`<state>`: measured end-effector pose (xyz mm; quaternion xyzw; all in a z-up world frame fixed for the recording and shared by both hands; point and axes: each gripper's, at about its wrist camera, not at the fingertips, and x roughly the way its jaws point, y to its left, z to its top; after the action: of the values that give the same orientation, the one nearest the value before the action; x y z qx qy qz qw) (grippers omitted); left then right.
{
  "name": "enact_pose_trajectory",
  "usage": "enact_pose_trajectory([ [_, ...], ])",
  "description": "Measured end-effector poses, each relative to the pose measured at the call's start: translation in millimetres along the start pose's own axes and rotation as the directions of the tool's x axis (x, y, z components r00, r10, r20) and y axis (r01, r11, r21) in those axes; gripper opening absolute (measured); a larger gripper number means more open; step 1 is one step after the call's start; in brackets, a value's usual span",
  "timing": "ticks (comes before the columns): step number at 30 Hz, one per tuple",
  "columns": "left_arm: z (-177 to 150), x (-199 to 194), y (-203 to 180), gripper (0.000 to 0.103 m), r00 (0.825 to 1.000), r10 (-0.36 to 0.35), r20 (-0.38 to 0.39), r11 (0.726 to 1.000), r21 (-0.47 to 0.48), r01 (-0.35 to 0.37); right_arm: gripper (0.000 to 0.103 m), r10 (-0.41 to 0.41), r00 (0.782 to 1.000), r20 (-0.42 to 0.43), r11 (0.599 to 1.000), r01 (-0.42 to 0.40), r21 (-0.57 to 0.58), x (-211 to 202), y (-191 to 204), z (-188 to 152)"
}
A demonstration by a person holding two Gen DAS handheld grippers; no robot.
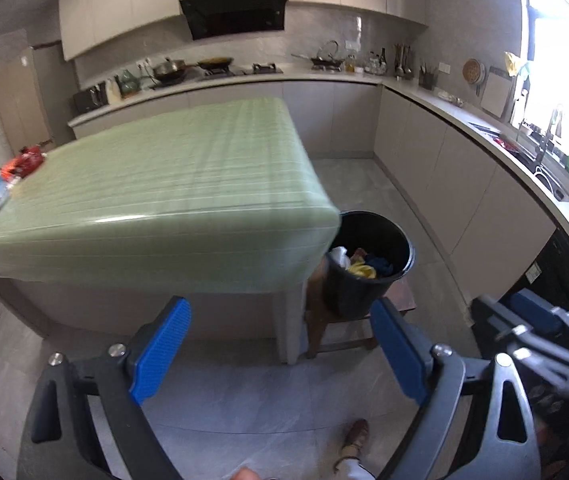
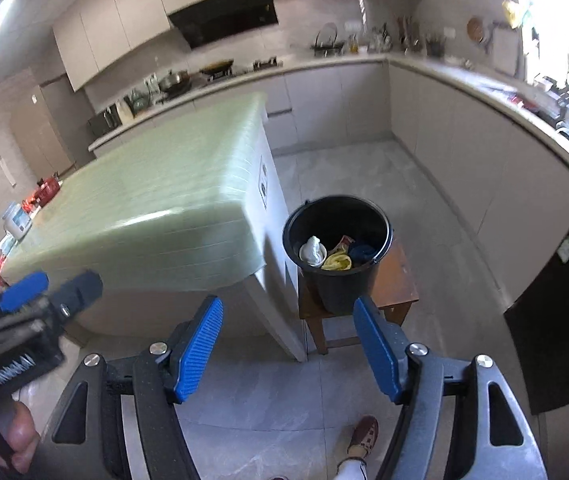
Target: Collect trash
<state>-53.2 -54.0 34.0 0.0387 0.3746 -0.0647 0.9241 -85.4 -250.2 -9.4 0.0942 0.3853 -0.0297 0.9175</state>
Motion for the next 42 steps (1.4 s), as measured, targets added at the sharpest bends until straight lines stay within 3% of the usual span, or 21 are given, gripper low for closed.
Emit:
enact_pose_trajectory([
  [5,-6.5,-36.0,21.5,0.093,0.998,0.007,0.054,0.999,-0.046,-0.004,0.085,-0.055,0.992,0.114,0.997,0.061,-0.054,-70.4,37.6,-10.7],
  [8,-9.2,-45.1,24.8,0.093,0.997,0.013,0.073,0.997,-0.075,-0.007,0.085,-0.091,0.982,0.163,0.992,0.103,-0.067,-98.5,52.5,-13.5],
  [11,-10.4,-48.6,25.0,0.093,0.997,0.02,0.08,0.996,-0.092,-0.013,0.085,-0.089,0.984,0.158,0.993,0.101,-0.069,-108.0,56.0,-17.1],
  [24,-22.8,-62.8,4.1,0.093,0.99,0.088,0.11,0.99,-0.124,-0.074,0.085,-0.041,0.989,0.144,0.997,0.051,-0.064,-110.4,26.0,-12.7],
  [42,-29.2,-65.8,1.8,0.093,0.988,0.106,0.114,0.988,-0.122,-0.092,0.085,-0.041,0.991,0.127,0.997,0.049,-0.058,-101.5,15.2,-6.8],
])
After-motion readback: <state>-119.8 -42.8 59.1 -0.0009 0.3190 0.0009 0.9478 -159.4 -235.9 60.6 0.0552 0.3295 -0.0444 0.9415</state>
